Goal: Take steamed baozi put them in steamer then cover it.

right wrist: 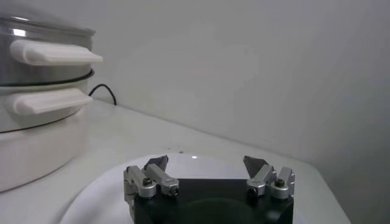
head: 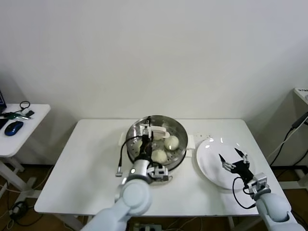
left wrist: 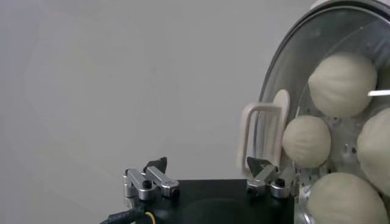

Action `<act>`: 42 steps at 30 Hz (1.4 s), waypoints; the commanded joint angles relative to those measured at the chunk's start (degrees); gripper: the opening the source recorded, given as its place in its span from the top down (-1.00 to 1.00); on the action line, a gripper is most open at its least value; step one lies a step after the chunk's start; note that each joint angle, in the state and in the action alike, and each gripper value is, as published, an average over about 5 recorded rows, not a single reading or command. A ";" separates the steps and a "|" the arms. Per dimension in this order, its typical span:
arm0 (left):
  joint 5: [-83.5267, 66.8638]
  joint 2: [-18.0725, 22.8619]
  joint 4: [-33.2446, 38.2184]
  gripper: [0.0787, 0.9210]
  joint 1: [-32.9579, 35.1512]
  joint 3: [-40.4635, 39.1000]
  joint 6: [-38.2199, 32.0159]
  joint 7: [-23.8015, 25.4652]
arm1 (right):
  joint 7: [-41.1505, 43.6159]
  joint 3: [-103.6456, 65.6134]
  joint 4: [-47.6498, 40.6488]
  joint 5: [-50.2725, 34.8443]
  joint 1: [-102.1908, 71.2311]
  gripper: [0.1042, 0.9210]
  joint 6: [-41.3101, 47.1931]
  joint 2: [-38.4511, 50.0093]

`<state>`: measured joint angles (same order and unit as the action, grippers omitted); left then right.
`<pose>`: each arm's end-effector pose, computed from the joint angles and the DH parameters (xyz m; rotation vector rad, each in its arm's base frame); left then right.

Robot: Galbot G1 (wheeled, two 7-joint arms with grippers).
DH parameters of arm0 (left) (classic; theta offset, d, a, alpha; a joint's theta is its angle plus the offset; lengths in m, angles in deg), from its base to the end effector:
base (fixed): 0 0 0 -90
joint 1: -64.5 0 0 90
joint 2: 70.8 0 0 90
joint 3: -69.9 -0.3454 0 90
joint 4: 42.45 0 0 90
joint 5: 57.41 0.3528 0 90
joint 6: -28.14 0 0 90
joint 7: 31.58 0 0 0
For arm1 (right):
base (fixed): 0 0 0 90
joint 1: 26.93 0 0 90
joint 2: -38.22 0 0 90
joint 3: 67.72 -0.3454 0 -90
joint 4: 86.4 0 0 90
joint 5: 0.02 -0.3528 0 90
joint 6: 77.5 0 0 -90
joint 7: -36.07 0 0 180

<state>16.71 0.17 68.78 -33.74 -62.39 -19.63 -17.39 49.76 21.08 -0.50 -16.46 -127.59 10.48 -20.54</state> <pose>0.2806 -0.1382 -0.2402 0.1242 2.2992 2.0728 0.2878 -0.1985 -0.3727 0.3156 -2.8678 0.3423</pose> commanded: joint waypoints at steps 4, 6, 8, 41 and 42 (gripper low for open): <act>-9.58 -6.71 11.99 -0.77 11.20 7.03 1.55 -3.16 | -0.85 -0.72 2.04 1.88 -0.37 -0.76 4.32 -0.26; -12.45 -7.03 12.30 -0.77 13.64 10.21 -0.86 -6.24 | -1.04 -0.84 2.46 1.36 -0.47 -0.76 4.59 -0.41; -16.31 -6.83 11.89 -0.77 15.92 14.21 -4.71 -10.34 | -1.22 -0.95 3.12 1.30 -0.65 -0.76 4.70 -0.62; -79.70 4.09 2.76 -0.77 37.53 47.09 -44.05 -19.05 | -0.51 -4.02 11.64 1.96 -6.18 -0.76 2.26 -6.97; -79.66 4.10 2.67 -0.77 37.49 47.09 -44.09 -18.79 | -0.50 -4.20 11.70 1.94 -6.37 -0.76 2.12 -7.07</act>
<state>-50.20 1.91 74.70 0.42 -20.22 -53.55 -37.25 48.78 17.97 9.22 -14.29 -132.00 13.23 -26.42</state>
